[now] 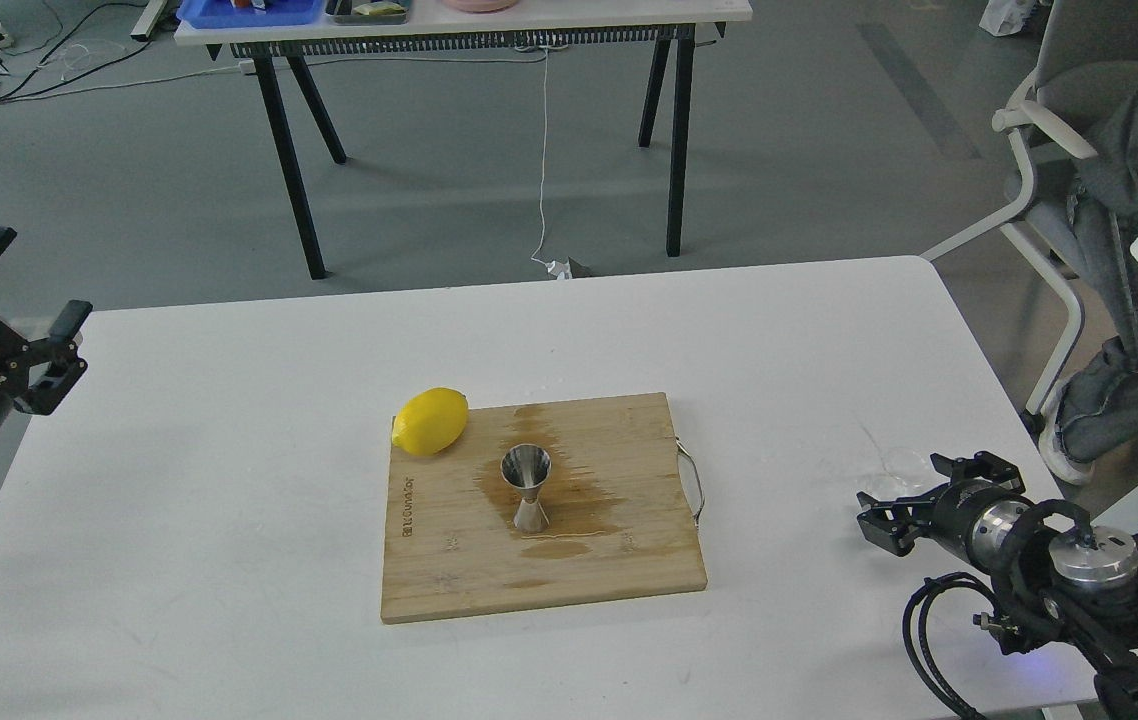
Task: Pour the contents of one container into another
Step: 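Lower the right gripper toward the small clear glass cup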
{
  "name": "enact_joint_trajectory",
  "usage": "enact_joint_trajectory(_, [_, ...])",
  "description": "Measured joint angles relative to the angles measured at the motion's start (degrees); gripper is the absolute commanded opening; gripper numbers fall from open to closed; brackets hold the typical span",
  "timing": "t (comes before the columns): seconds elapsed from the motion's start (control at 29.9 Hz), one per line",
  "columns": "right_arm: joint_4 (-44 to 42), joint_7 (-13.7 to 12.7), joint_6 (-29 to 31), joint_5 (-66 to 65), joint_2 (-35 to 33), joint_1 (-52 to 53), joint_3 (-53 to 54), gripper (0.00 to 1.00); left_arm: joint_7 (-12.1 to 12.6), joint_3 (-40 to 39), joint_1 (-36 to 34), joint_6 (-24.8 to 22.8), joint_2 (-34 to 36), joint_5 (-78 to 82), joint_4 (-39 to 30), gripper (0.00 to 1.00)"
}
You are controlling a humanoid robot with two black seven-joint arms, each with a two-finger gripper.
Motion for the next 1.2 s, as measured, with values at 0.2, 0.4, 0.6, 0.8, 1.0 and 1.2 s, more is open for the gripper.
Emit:
enact_joint_trajectory(0.2, [-0.8, 0.2, 0.0, 0.0, 0.7, 1.0, 0.0, 0.98, 0.0, 0.0, 0.0, 0.0, -0.2, 0.0, 0.3, 0.99])
enact_joint_trajectory(0.4, [-2.0, 0.3, -0.1, -0.7, 1.1, 1.8, 0.0, 0.94, 0.0, 0.0, 0.0, 0.0, -0.2, 0.0, 0.6, 0.99])
enact_joint_trajectory(0.6, [-2.1, 0.3, -0.1, -1.9, 1.9, 1.9, 0.0, 0.8, 0.0, 0.0, 0.0, 0.0, -0.7, 0.0, 0.9, 0.99])
enact_joint_trajectory(0.8, [-2.1, 0.3, -0.1, -2.0, 2.0, 1.9, -0.2, 0.74, 0.0, 0.0, 0.0, 0.0, -0.9, 0.0, 1.2, 0.99])
enact_joint_trajectory(1.0, [-2.1, 0.3, -0.1, -2.1, 2.0, 1.8, -0.2, 0.67, 0.0, 0.0, 0.0, 0.0, -0.9, 0.0, 1.2, 0.99])
enact_joint_trajectory(1.2, [-2.0, 0.3, -0.1, -2.1, 2.0, 1.8, -0.2, 0.61, 0.0, 0.0, 0.0, 0.0, -0.9, 0.0, 1.2, 0.99])
